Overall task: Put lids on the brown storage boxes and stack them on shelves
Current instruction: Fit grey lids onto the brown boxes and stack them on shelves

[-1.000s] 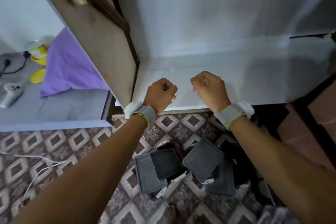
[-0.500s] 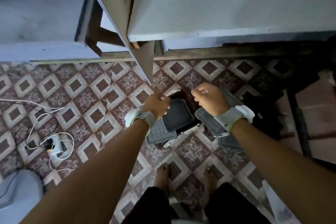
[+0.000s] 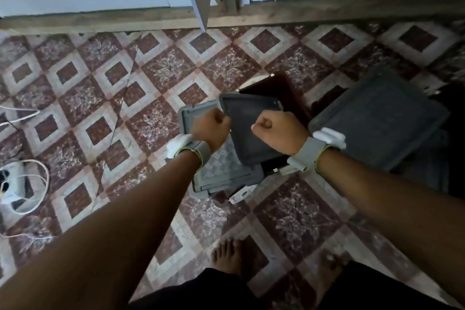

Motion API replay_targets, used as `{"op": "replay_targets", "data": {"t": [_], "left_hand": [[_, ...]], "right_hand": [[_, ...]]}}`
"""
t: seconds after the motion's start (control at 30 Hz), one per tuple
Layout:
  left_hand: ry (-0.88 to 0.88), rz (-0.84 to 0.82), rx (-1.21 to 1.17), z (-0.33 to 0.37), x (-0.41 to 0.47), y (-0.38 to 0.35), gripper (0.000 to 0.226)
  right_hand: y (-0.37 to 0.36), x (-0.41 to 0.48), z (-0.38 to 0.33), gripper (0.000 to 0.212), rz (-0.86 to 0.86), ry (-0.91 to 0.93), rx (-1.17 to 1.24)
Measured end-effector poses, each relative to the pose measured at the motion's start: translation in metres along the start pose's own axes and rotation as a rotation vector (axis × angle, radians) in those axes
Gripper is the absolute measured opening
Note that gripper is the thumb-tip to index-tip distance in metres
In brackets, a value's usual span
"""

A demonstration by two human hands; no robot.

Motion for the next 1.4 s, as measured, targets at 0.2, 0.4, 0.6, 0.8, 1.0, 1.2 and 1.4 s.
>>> {"op": "replay_targets", "data": {"t": [0.2,0.4,0.6,0.8,1.0,1.2,1.4], "left_hand": [[-0.114,0.011,0.097,-0.031,0.037,-0.041,0.014],[-0.178,0.046,0.179,-0.033,0.035,-0.052,0.018],[-0.233,0.081,0.16,-0.023,0.021,-0.03,0.023],[-0.255,0.119,0.137,-0.028,-0.016,0.008,0.018],[-0.262,0.123,0.141,-0.06,-0.066,0.043,0.017],[-0.162,0.068,0.159,-0.113,-0.101,0.035,0.026],[-0.063,0.047,0.137,-0.153,-0.086,-0.003,0.036]], "right_hand": [[-0.04,0.028,0.033,0.023,-0.013,0.164,-0.163],[-0.042,0.021,0.034,0.028,-0.017,0.211,-0.253],[-0.036,0.004,0.025,0.028,-0.01,0.207,-0.259],[-0.024,-0.014,-0.014,0.027,-0.021,0.227,-0.338],[-0.031,-0.051,-0.058,0.041,-0.069,0.225,-0.377],[-0.085,-0.08,-0.036,0.04,-0.253,0.088,-0.259],[-0.161,-0.074,0.019,0.027,-0.532,-0.243,-0.037]]}}
Point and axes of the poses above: each hand's wrist, its own x-axis towards the middle knuckle, its own y-axis out of the back of the hand, z = x × y, the point moved 2 cm from there along x, towards the middle knuckle, and after that the axes turned 2 degrees about -x, right-handed, at the moved point
